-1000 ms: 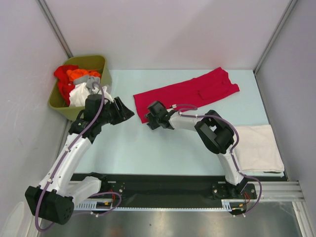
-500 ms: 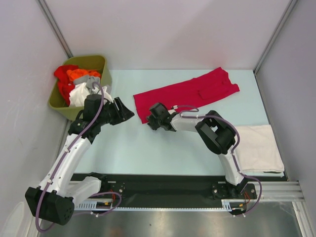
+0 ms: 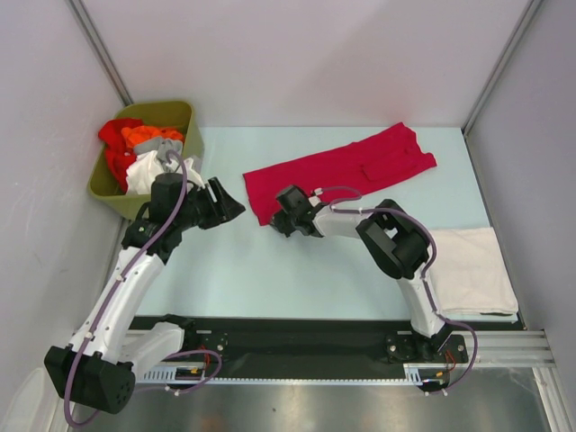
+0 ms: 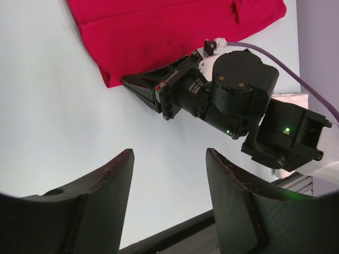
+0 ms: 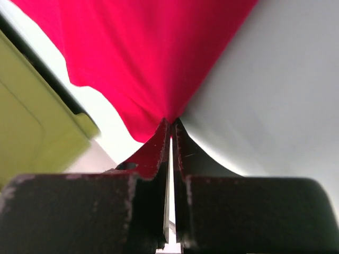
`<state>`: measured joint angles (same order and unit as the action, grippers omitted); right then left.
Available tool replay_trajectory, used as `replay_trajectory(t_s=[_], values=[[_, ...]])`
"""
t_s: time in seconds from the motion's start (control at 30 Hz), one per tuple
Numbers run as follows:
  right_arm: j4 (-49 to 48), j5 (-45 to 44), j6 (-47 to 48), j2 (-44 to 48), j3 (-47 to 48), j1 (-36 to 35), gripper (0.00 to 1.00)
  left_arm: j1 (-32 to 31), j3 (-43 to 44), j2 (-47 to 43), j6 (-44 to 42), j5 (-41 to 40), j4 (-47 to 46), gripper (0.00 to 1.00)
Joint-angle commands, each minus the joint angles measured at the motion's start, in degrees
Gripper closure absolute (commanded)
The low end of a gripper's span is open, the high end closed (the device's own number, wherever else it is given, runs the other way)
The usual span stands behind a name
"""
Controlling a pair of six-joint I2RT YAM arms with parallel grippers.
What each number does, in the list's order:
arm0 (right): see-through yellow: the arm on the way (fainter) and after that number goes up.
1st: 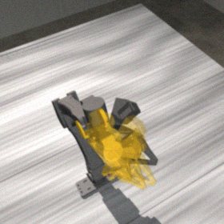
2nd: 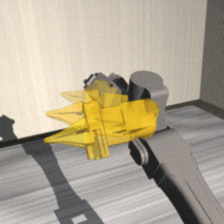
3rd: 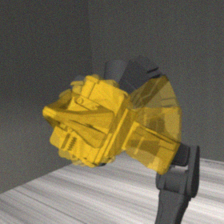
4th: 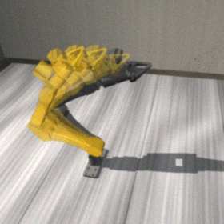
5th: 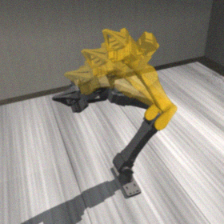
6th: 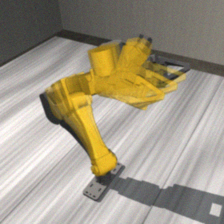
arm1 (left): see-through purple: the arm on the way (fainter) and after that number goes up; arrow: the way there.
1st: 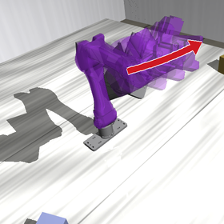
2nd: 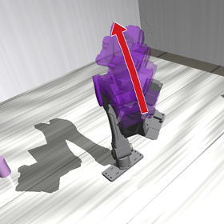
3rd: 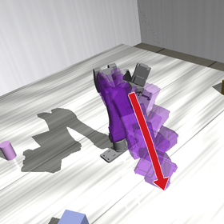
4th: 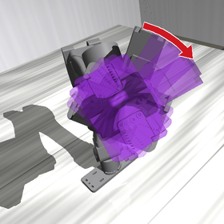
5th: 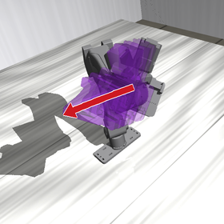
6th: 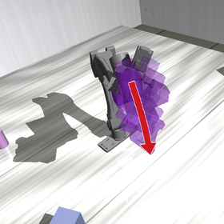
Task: Fold and stack the t-shirts
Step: Fold the tshirt
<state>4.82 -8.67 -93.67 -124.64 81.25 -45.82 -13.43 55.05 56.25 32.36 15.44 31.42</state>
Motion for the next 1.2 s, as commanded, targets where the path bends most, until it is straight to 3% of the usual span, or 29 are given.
replay_trajectory(t_s=[0.0, 0.2, 0.5, 0.73, 0.83, 0.93, 1.07, 1.17], values=[[10.0, 2.0, 10.9, 1.5, -6.1, 1.2, 1.0, 0.7, 1.5, 0.3, -2.2, 2.0, 0.0, 0.36], [9.4, 8.0, 23.1, 14.7, -21.1, 1.9, 1.0, 0.6, 1.6, 5.1, -6.3, 4.6, -0.7, 0.34], [11.4, 16.3, 41.0, 38.8, -46.6, 3.5, 1.0, 0.3, -0.1, 20.6, -9.9, 12.5, -6.2, 0.35], [16.7, 18.2, 44.9, 54.8, -54.1, 5.8, 1.0, -4.8, 4.5, 34.6, -15.7, 13.9, -6.9, 0.36], [17.2, 19.0, 44.9, 58.9, -56.8, 7.7, 1.0, -8.1, 5.8, 40.3, -17.0, 17.2, -6.7, 0.37], [17.9, 19.7, 44.4, 61.4, -58.7, 9.6, 0.98, -14.1, 6.1, 44.1, -18.5, 15.2, -6.1, 0.38], [19.7, 19.1, 44.7, 64.5, -58.8, 10.6, 0.91, -17.9, 4.5, 46.2, -17.6, 10.8, -6.5, 0.39], [21.7, 18.5, 45.4, 66.5, -58.5, 13.0, 0.76, -19.1, 2.5, 46.1, -16.9, 7.2, -6.8, 0.4]])
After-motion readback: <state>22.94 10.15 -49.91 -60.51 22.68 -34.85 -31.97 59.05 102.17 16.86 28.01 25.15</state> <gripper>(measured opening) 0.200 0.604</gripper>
